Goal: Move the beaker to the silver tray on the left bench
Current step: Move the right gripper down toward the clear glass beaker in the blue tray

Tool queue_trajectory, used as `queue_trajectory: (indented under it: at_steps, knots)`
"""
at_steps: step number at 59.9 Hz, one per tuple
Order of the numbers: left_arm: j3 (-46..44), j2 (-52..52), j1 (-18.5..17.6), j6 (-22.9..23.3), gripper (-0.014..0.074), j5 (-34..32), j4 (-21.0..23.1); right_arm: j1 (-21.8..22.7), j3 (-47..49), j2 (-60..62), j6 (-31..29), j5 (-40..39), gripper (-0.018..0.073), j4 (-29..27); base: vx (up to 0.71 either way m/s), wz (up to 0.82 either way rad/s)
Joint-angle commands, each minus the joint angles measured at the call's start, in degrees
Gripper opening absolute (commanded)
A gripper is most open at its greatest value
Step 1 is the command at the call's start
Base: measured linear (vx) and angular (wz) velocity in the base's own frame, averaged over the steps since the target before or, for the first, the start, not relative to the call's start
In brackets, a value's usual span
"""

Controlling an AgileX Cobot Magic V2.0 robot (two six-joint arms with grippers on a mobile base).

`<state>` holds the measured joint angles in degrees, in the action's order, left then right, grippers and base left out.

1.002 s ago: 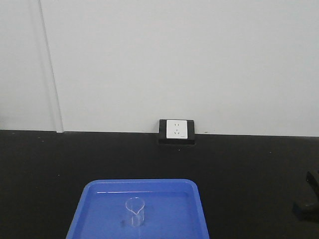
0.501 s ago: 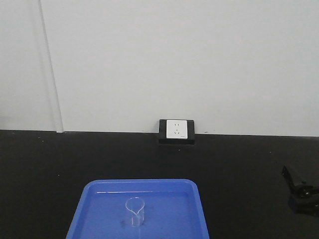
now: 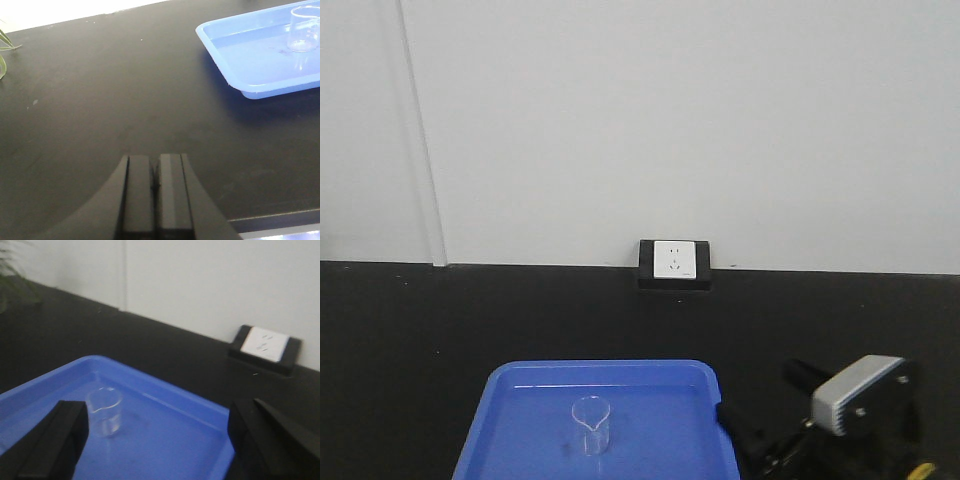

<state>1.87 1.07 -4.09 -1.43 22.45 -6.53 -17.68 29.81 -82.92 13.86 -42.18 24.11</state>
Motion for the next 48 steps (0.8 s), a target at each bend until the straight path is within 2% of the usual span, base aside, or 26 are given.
queue_trajectory:
  at_steps: [1, 9, 21, 34, 48]
  knots:
    - [1.14, 0.4, -0.2, 0.11, 0.0001, -4.71, 0.03, -4.52, 3.95, -3.88, -0.06, -5.15, 0.0604, -0.57, 0.0, 0.0]
    - [1.14, 0.4, -0.2, 0.11, 0.0001, -4.71, 0.03, -9.61, 10.08, -13.83, 1.45, -5.15, 0.0603, -3.05, 0.0, 0.0]
    - [1.14, 0.4, -0.2, 0.11, 0.0001, -4.71, 0.03, -14.29, 19.09, -25.74, 1.87, -5.15, 0.06, -3.9, 0.0, 0.0]
    - [1.14, 0.4, -0.2, 0.11, 0.0001, -4.71, 0.03, -14.77, 29.59, -34.83, 5.27, -0.21, 0.0595, -4.23, 0.0, 0.0]
    - [1.14, 0.4, -0.2, 0.11, 0.0001, -4.71, 0.03, -14.77, 38.27, -40.34, 5.33, 4.02, 0.0594, -5.17, 0.0, 0.0]
